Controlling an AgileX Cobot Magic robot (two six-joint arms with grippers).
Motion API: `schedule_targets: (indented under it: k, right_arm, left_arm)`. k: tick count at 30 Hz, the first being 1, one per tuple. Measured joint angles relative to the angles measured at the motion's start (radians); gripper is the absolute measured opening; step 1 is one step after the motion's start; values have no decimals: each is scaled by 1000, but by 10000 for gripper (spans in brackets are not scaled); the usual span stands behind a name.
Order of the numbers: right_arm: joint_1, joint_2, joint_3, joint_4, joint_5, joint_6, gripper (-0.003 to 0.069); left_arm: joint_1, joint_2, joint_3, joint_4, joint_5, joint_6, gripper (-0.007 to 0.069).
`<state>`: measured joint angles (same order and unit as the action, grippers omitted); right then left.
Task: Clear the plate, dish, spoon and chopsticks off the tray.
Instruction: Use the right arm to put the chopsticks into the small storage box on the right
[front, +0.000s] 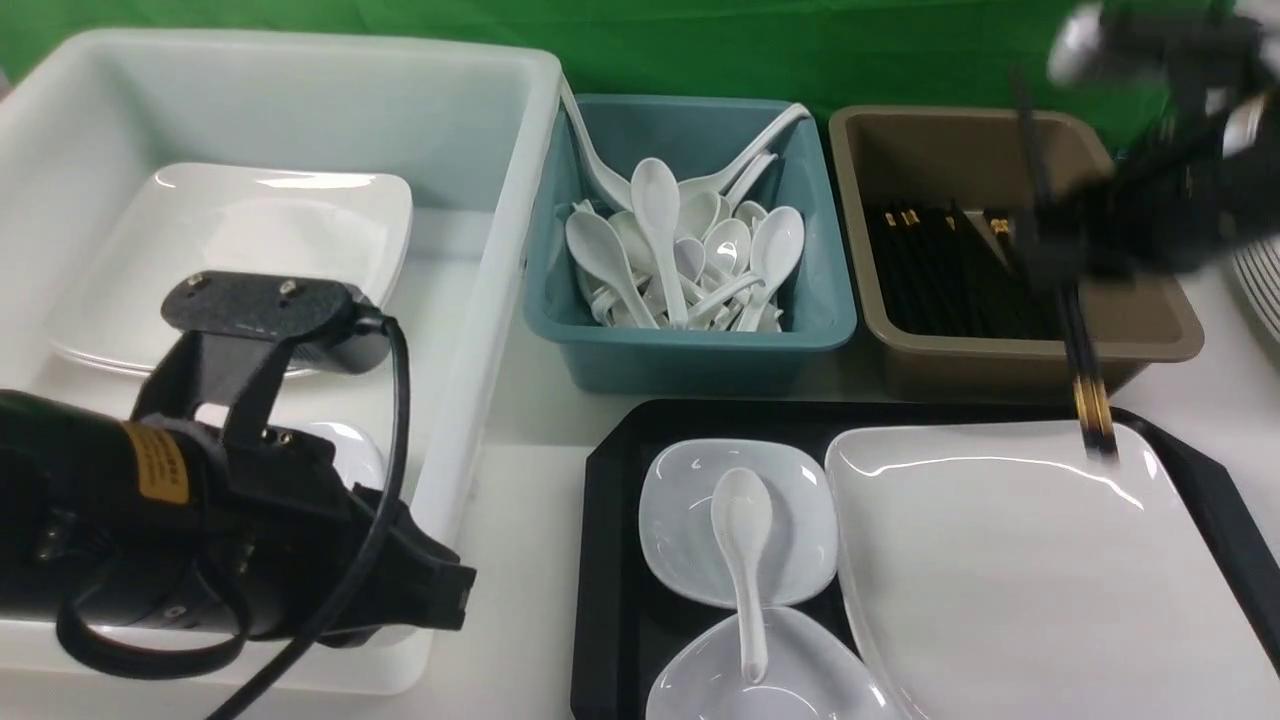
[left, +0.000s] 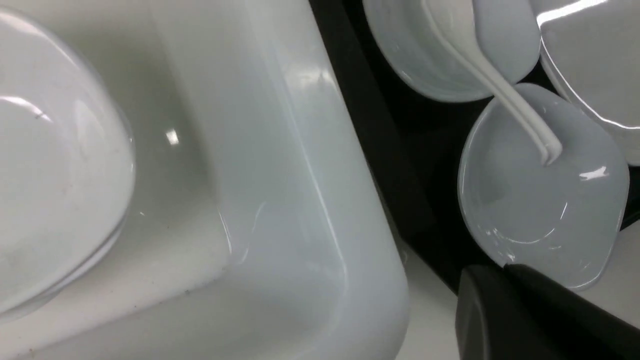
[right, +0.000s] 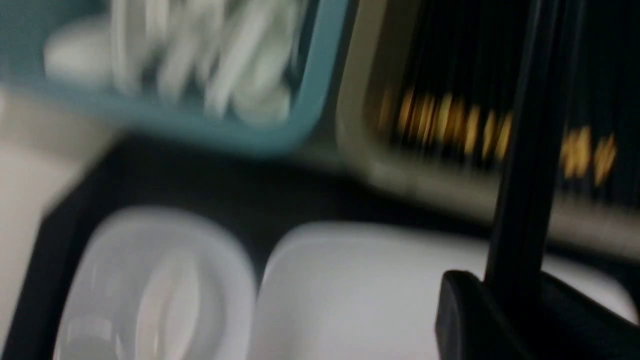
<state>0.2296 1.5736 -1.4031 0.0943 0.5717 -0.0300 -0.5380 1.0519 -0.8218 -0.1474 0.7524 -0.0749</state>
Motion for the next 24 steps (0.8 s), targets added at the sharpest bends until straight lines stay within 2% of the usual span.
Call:
schedule_targets:
  k: [6, 13, 17, 19, 21, 23, 24]
  right_arm:
    - [-63, 265, -286, -1, -133, -9, 139]
    - [-69, 475, -378, -6, -154, -12, 158]
    - [-73, 528, -378, -32, -152, -12, 300]
    - [-74, 533, -378, -41, -131, -12, 408]
    - [-76, 520, -378, -46, -96, -12, 440]
    - [-77, 492, -378, -49, -31, -12, 424]
    - [-77, 464, -378, -53, 39, -16, 353]
  left_arm:
    - [0, 0, 0, -3, 13, -2, 8]
    - [0, 0, 0, -5, 36, -2, 8]
    - [0, 3, -13, -5, 67, 42, 8]
    - [0, 15, -42, -5, 92, 51, 8]
    - [0, 34, -79, -5, 115, 58, 8]
    - [-2, 62, -121, -7, 143, 64, 8]
    - [-13, 83, -154, -7, 161, 64, 8]
